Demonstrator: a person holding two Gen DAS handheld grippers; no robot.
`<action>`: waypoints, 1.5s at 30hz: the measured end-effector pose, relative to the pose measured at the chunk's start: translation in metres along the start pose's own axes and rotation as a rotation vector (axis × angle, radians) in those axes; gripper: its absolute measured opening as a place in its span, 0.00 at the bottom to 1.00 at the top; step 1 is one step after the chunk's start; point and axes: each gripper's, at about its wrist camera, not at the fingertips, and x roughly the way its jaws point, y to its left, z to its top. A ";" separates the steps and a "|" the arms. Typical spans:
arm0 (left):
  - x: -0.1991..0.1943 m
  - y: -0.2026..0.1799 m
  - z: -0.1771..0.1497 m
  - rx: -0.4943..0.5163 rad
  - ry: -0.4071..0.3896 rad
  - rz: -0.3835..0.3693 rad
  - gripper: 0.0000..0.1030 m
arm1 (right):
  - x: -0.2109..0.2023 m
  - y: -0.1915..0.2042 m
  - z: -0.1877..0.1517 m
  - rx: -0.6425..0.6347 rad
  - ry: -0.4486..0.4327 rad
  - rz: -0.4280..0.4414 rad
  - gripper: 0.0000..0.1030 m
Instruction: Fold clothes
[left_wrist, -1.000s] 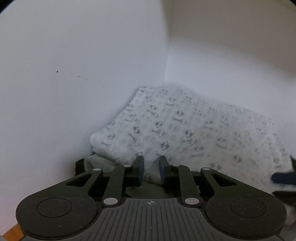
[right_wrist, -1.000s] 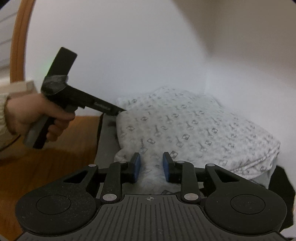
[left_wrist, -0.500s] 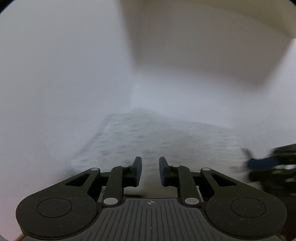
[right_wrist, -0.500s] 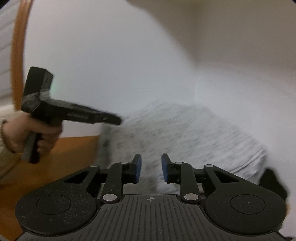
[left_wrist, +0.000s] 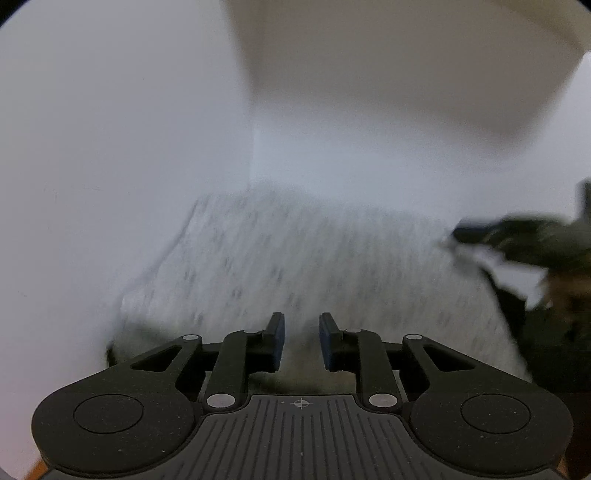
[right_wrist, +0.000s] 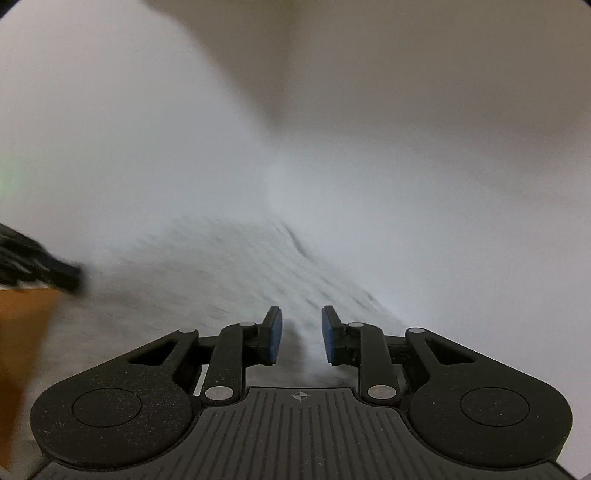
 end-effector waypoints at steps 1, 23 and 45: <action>0.003 -0.002 0.010 0.006 -0.010 -0.013 0.23 | 0.005 -0.002 -0.006 -0.015 0.006 -0.008 0.17; 0.109 0.049 0.077 0.046 0.015 0.007 0.23 | 0.027 0.005 0.000 -0.022 0.046 0.004 0.16; 0.107 0.053 0.072 0.042 0.005 -0.012 0.17 | -0.013 0.005 -0.011 0.033 -0.007 -0.073 0.16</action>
